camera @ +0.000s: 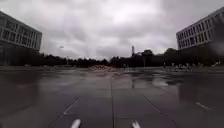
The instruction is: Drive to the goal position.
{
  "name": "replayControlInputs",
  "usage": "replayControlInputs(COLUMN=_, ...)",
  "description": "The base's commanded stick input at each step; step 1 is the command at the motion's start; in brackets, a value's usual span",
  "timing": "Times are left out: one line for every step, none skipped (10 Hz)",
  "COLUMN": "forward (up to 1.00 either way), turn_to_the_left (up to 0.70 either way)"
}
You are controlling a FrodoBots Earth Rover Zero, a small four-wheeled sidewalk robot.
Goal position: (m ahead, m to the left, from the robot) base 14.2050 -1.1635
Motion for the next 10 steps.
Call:
replayControlInputs(forward=1.00, turn_to_the_left=0.00)
replayControlInputs(forward=1.00, turn_to_the_left=0.00)
replayControlInputs(forward=1.00, turn_to_the_left=0.00)
replayControlInputs(forward=1.00, turn_to_the_left=0.00)
replayControlInputs(forward=1.00, turn_to_the_left=0.00)
replayControlInputs(forward=1.00, turn_to_the_left=0.00)
replayControlInputs(forward=1.00, turn_to_the_left=-0.02)
replayControlInputs(forward=1.00, turn_to_the_left=-0.28)
replayControlInputs(forward=1.00, turn_to_the_left=-0.39)
replayControlInputs(forward=1.00, turn_to_the_left=-0.39)
